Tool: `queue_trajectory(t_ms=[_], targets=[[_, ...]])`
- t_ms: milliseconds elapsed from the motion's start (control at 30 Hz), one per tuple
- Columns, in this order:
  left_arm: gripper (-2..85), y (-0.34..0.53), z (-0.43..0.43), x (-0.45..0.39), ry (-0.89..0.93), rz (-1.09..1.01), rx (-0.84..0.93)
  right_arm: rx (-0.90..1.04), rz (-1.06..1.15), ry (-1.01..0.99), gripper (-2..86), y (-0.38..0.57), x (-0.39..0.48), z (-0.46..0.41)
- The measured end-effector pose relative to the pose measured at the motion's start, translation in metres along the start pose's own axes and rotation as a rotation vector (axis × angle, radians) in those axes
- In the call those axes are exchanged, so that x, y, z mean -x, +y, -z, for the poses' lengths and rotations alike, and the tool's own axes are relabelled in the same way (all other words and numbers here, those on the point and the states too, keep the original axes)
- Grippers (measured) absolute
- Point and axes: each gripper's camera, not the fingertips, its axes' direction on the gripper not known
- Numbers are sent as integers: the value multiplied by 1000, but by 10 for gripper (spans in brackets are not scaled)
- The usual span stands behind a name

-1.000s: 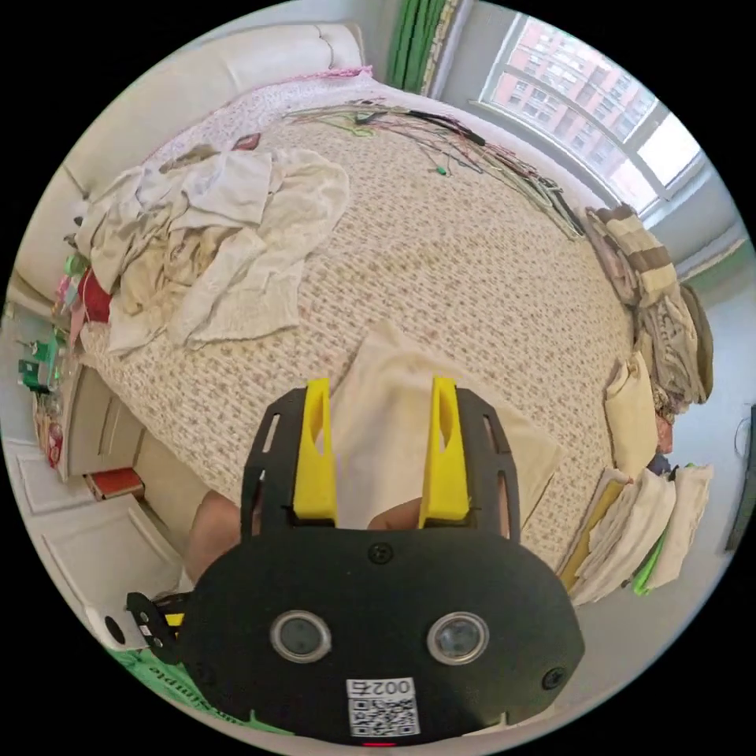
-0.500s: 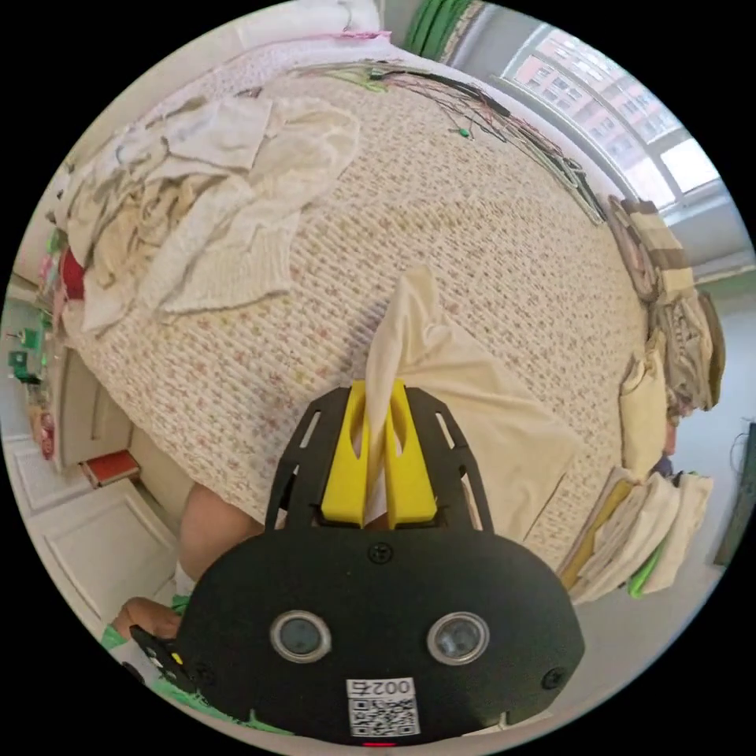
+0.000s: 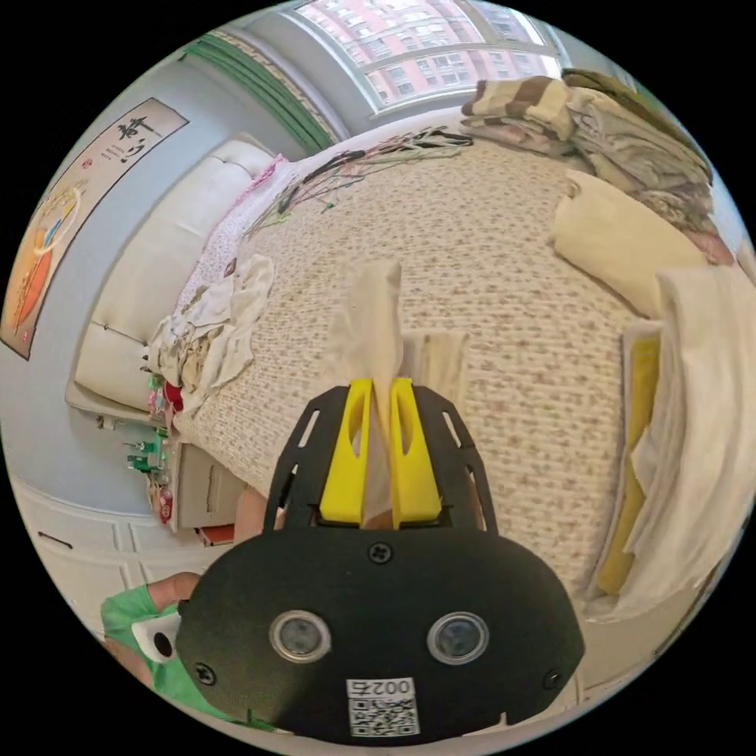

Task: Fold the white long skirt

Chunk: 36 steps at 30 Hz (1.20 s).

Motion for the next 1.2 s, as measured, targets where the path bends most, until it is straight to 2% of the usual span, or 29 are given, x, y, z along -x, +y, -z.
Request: queue_trajectory(t_ms=[67,133,233,300,400,467,533,600,667,700,733,767,933,1067,1100,1133,1200], targets=[[-9,4,-39,-16,-54,-1,26,-86,-71,80,0,28,-26,22],[-9,9,-54,-25,-51,6,29,-188,-44,64,-4,62,-29,44],[-9,14,-42,-38,-65,8,-50,-259,199,-11,-7,123,5,61],[-9,21,-19,-44,-49,-35,-134,-300,333,27,-9,179,33,63],[-10,49,35,-45,-57,-125,-293,-426,422,92,-9,248,53,69],[-10,75,71,-32,-234,-88,-417,-490,448,154,-9,284,59,69],[-10,80,81,-15,-374,-28,-461,-555,433,213,-9,314,57,61],[-10,66,67,11,-389,29,-371,-526,397,215,-8,340,42,31],[-10,51,12,48,-206,112,-148,-397,327,205,-7,347,30,2],[-10,50,-6,56,-134,132,-77,-424,301,199,-5,357,26,0],[-10,52,-45,66,-44,162,76,-436,301,206,-4,362,26,2],[-10,59,-66,68,-86,161,118,-411,305,219,0,367,27,5],[-10,61,-47,45,-248,90,22,-375,257,257,12,389,35,36],[-10,63,-1,35,-404,81,-215,-601,243,319,2,431,52,65],[-10,63,-1,35,-416,76,-222,-618,227,371,0,437,53,59],[-10,60,-10,39,-409,58,-175,-604,218,396,0,438,52,53],[-10,54,-53,55,-290,47,83,-405,172,389,-1,433,37,16]])
